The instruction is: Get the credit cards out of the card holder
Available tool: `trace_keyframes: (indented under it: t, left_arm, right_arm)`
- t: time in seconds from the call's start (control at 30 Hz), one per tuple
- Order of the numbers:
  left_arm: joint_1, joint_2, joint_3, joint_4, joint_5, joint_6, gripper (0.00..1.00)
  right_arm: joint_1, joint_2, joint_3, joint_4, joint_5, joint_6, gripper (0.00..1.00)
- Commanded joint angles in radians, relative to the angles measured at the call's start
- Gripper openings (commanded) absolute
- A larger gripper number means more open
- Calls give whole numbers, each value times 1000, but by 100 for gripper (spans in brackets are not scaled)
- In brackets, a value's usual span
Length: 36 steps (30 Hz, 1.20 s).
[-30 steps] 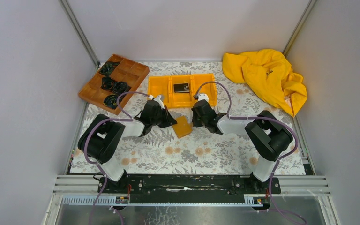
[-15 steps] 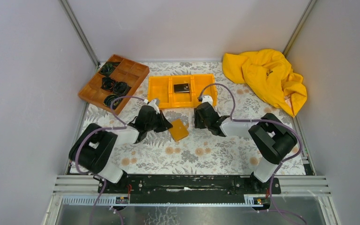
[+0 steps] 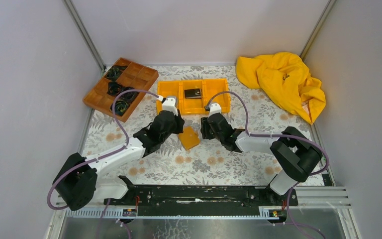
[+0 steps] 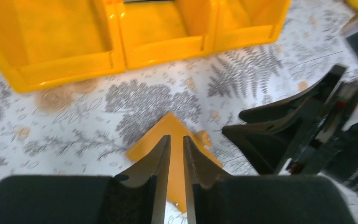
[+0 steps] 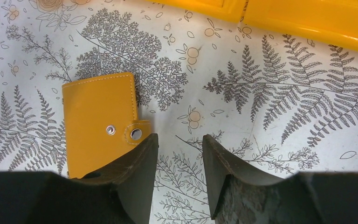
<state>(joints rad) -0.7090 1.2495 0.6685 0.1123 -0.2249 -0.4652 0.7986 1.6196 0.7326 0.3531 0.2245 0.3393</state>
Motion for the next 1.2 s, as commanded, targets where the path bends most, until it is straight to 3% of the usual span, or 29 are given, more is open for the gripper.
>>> trace_keyframes:
  t: [0.0,0.07,0.13,0.17,0.2,0.23,0.3,0.47,0.57,0.8,1.17]
  left_arm:
    - [-35,-28,-10,-143,-242,45,20]
    - [-35,-69,-29,-109,-250,66,16]
    - [-36,-133,-22,-87,-269,88,18]
    - [-36,-152,-24,-58,-287,91,24]
    - [-35,-161,-32,-24,-329,66,37]
    - [-35,-155,-41,8,-393,18,58]
    - [-27,-106,-32,25,-465,-29,69]
    - [4,145,74,-115,-514,-170,57]
    - [3,240,106,-161,-450,-202,52]
    - [26,174,3,7,-339,-194,55]
    - [51,227,18,-6,-315,-201,57]
  right_arm:
    - [5,-24,0,55,33,-33,48]
    - [5,-25,-1,58,34,-33,47]
    - [7,-30,-6,74,1,-39,48]
    - [11,-34,-12,90,-14,-48,48]
    - [15,-36,-19,109,-29,-61,49]
    - [20,-36,-23,124,-38,-70,50]
    - [30,-35,-39,168,-70,-79,51]
    - [59,-24,-42,211,-160,-96,58]
    - [65,-4,-25,197,-176,-98,62]
    - [64,38,13,170,-220,-86,69]
    - [66,122,64,108,-229,-78,64]
